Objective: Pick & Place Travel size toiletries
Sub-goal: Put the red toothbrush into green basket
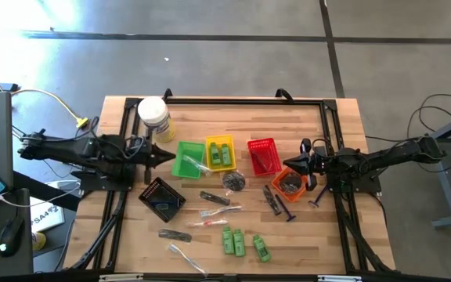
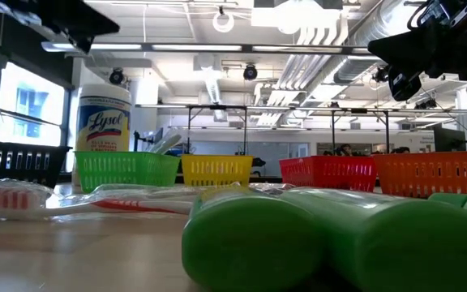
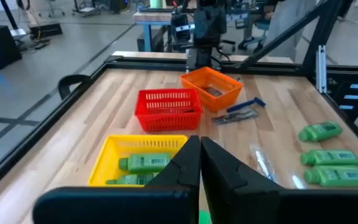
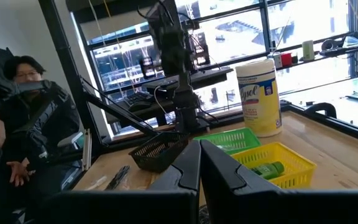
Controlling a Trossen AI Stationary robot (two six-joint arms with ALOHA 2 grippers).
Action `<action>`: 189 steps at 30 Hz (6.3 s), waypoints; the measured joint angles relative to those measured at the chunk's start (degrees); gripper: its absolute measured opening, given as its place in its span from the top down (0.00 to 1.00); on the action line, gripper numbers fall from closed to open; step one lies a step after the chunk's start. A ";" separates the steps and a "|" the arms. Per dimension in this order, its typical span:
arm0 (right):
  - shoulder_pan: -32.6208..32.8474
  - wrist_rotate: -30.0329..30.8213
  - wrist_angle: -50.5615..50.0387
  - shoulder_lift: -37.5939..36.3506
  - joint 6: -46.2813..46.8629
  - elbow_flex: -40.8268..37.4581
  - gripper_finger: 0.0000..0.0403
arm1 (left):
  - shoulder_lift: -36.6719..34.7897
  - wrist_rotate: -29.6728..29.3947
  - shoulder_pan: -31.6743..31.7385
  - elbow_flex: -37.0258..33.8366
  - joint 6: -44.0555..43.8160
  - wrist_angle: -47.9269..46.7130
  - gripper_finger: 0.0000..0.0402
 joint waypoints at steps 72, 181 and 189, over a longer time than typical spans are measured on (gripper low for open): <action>-0.02 -1.73 -4.90 -3.78 -0.46 0.02 1.00 | -19.87 4.97 -1.44 -16.67 7.38 3.18 1.00; 0.00 -2.57 -5.35 -0.63 2.56 0.02 1.00 | 67.00 11.06 -19.82 31.82 -5.09 -4.20 0.72; 0.00 -2.56 -5.55 0.47 2.96 0.01 1.00 | 70.10 15.37 -19.87 33.54 -8.11 -5.00 0.72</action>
